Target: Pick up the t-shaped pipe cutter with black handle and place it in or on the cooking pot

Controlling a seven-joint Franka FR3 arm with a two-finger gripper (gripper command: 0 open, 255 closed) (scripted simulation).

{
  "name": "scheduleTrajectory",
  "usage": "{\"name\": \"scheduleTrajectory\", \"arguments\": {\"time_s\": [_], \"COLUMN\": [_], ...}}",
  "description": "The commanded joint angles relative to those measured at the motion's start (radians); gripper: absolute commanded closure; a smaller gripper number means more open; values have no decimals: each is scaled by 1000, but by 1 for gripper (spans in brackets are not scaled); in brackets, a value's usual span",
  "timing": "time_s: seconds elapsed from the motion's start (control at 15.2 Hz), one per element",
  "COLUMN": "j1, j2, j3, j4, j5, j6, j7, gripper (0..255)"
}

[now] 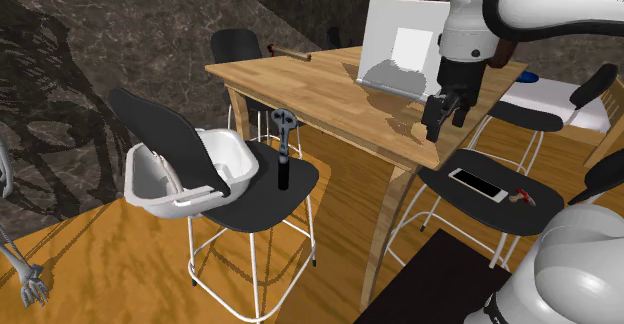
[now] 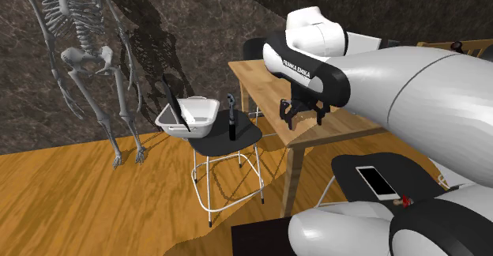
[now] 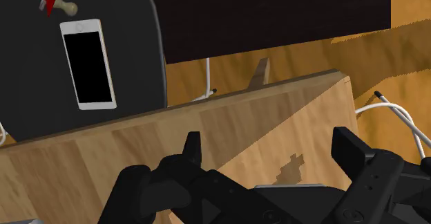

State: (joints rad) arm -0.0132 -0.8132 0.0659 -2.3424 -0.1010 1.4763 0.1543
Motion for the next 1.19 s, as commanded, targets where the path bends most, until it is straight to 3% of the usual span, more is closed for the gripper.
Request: {"name": "scheduleTrajectory", "arguments": {"time_s": [0.0,0.53,1.12], "j1": [0,69,145], "j2": [0,30,174], "j3": [0,17,46], "j4": [0,-144,-210], "j5": [0,49,77], "j6": [0,447,964], "j7": [0,-14,-38], "gripper": [0,0,0]}}
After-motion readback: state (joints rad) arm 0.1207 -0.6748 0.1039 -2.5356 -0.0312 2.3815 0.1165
